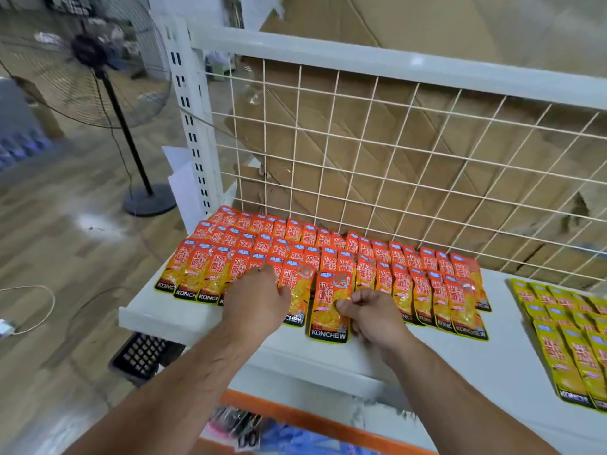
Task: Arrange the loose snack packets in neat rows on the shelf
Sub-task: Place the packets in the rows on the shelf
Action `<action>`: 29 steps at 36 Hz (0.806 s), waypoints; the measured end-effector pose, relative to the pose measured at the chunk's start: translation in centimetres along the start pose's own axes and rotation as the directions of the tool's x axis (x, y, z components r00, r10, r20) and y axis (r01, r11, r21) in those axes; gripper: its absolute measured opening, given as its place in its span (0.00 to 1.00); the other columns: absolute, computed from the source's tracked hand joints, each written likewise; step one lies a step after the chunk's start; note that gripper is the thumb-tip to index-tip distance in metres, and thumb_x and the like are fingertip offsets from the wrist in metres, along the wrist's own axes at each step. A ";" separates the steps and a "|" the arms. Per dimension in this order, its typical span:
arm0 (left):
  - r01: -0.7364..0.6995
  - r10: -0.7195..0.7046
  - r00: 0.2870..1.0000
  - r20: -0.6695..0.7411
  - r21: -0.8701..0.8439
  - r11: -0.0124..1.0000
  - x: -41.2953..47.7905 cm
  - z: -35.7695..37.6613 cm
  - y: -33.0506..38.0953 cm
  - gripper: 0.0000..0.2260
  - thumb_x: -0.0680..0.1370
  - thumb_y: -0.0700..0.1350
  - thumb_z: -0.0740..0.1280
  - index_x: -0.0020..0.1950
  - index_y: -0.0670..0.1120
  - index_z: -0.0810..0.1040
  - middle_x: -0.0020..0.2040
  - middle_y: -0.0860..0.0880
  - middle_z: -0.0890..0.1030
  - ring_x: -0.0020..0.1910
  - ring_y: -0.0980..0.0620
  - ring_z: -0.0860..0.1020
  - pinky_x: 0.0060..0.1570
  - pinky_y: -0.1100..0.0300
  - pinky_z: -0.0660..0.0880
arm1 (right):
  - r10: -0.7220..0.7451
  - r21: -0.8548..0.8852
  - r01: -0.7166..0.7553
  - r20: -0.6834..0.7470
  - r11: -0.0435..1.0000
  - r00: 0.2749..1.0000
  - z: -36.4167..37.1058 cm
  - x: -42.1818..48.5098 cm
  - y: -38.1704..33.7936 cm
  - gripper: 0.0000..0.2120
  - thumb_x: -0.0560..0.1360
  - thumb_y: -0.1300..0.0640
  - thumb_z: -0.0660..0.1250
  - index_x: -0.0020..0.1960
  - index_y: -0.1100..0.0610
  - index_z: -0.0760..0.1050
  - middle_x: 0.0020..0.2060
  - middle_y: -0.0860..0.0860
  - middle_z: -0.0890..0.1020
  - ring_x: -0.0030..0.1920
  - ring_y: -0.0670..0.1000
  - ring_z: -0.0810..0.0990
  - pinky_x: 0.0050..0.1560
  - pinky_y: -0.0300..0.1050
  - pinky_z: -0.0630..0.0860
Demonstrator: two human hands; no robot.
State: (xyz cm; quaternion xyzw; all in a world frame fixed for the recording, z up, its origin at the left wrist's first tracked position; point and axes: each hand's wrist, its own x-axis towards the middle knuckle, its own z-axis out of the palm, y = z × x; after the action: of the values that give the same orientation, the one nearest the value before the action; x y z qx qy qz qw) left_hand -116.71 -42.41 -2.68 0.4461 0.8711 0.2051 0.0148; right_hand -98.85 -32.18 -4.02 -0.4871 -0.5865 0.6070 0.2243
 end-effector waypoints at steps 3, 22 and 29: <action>-0.015 0.014 0.999 -0.039 -0.018 1.000 0.0 -0.2 -0.1 0.16 0.78 0.55 0.62 0.61 0.46 0.75 0.51 0.48 0.78 0.47 0.49 0.77 0.40 0.56 0.74 | 0.001 -0.011 -0.001 0.021 1.000 1.000 0.8 0.0 -0.5 0.13 0.74 0.64 0.73 0.40 0.58 0.68 0.24 0.51 0.68 0.22 0.50 0.64 0.23 0.39 0.62; -0.091 0.088 0.994 -0.068 -0.039 0.995 -1.3 0.1 -1.3 0.16 0.78 0.54 0.64 0.61 0.46 0.76 0.54 0.48 0.78 0.53 0.48 0.74 0.51 0.53 0.74 | -0.138 -0.656 0.037 -0.103 0.754 0.985 4.2 2.0 -2.0 0.12 0.72 0.52 0.71 0.36 0.59 0.82 0.28 0.49 0.82 0.32 0.49 0.81 0.33 0.41 0.76; -0.094 0.093 0.995 -0.046 -0.029 0.995 -1.3 0.2 -1.3 0.17 0.78 0.55 0.63 0.62 0.47 0.75 0.55 0.49 0.77 0.53 0.49 0.73 0.51 0.54 0.75 | -0.192 -0.717 0.039 -0.134 0.696 0.972 4.7 2.0 -1.6 0.11 0.71 0.48 0.67 0.41 0.56 0.76 0.36 0.51 0.82 0.39 0.55 0.83 0.35 0.44 0.76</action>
State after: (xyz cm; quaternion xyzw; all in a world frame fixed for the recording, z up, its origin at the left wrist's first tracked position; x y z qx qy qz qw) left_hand -116.90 -44.08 -3.57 0.4814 0.8461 0.2288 -0.0074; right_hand -104.17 -32.42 -3.96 -0.5555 -0.7788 0.2675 0.1148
